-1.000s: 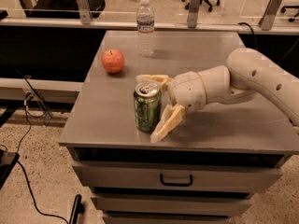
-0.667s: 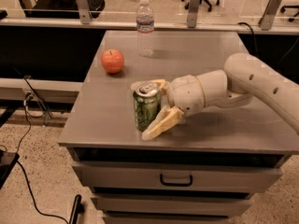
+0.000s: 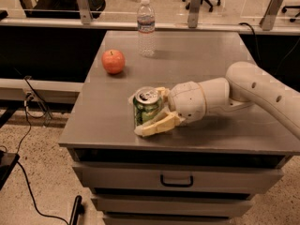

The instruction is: Knock green can over

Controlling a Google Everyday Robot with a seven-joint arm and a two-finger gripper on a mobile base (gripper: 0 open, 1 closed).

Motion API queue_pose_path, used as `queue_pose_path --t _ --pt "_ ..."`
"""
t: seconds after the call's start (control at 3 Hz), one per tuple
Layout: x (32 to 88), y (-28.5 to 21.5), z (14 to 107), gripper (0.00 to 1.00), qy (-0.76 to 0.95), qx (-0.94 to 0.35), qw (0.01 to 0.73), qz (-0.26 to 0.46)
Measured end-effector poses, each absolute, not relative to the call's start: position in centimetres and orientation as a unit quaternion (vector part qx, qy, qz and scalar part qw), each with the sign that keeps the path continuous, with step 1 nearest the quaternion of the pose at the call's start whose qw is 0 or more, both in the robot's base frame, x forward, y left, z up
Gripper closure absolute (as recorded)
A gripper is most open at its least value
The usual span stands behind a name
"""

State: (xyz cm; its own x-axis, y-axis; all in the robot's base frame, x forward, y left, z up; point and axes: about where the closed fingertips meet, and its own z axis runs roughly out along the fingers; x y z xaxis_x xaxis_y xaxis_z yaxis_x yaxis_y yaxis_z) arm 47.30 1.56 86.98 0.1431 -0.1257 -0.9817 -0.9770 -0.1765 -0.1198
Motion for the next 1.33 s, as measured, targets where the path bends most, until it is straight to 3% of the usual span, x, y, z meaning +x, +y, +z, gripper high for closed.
queue_pose_path --t 0.67,1.33 --pt "47.3 -1.4 87.8 0.70 0.485 -0.603 0.457 0.439" --pt "50.3 -8.4 88.5 0.70 0.586 -0.622 0.391 0.341"
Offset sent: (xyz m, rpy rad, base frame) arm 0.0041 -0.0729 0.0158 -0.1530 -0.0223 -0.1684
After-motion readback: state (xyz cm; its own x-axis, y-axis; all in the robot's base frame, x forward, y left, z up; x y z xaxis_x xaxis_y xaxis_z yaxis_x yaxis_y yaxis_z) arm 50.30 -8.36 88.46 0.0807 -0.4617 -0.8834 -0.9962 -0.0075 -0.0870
